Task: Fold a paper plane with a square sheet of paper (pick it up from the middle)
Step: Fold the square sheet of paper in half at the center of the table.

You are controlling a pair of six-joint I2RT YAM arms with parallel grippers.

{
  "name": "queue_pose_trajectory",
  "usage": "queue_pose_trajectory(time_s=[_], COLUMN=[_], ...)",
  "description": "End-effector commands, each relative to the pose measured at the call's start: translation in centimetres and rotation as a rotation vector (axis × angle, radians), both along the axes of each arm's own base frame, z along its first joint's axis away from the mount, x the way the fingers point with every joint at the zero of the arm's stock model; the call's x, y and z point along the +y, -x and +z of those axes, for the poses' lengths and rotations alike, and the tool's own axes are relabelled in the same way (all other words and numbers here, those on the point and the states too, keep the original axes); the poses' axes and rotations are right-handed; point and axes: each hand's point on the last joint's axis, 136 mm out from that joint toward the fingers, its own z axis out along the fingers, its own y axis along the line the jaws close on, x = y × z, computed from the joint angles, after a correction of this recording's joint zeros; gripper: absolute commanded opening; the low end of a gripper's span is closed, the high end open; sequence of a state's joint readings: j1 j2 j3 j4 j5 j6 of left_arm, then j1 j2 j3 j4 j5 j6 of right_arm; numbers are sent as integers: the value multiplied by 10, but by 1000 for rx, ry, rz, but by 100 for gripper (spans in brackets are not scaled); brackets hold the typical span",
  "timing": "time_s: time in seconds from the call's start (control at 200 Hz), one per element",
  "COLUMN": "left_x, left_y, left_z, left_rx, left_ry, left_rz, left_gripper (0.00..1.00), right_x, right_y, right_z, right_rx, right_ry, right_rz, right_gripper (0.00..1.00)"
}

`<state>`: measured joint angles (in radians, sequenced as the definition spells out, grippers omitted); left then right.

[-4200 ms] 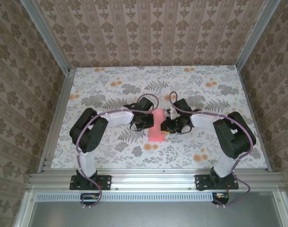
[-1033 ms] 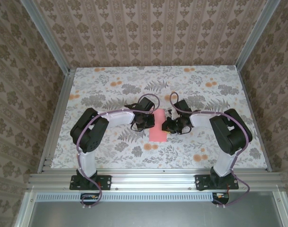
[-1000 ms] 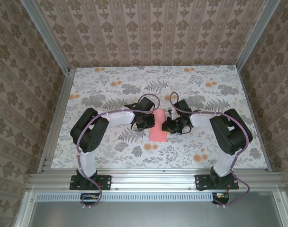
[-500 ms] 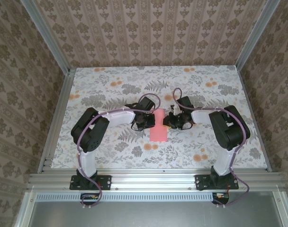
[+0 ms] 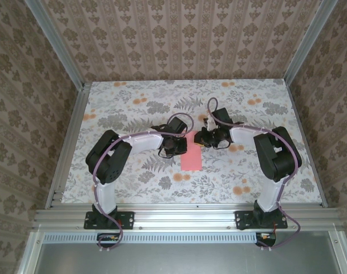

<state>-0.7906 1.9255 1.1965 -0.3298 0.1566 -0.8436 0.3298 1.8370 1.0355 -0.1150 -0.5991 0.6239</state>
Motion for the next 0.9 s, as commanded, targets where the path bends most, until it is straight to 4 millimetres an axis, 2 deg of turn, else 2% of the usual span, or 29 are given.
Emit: queue_pose_trajectory(time_s=[0.0, 0.29, 0.39, 0.55, 0.635, 0.775, 0.895], left_x=[15, 17, 18, 19, 19, 19, 19], left_y=[12, 13, 14, 15, 15, 15, 15], left_z=[-18, -18, -19, -19, -20, -20, -21], left_rx=[49, 48, 50, 49, 50, 51, 51], left_ry=[-90, -96, -100, -104, -106, -103, -102], left_rz=[-12, -13, -14, -15, -16, -17, -17], left_gripper=[2, 2, 2, 2, 2, 2, 2], right_x=[-2, -22, -22, -11, -7, -10, -16], right_y=[1, 13, 10, -4, -12, -19, -14], right_z=[-16, -61, -55, -17, -8, -23, -46], right_rx=[39, 119, 115, 47, 28, 47, 86], right_ry=[35, 149, 140, 68, 35, 48, 82], right_rz=[8, -38, -40, -20, -15, -29, -46], right_gripper=[17, 16, 17, 17, 17, 17, 17])
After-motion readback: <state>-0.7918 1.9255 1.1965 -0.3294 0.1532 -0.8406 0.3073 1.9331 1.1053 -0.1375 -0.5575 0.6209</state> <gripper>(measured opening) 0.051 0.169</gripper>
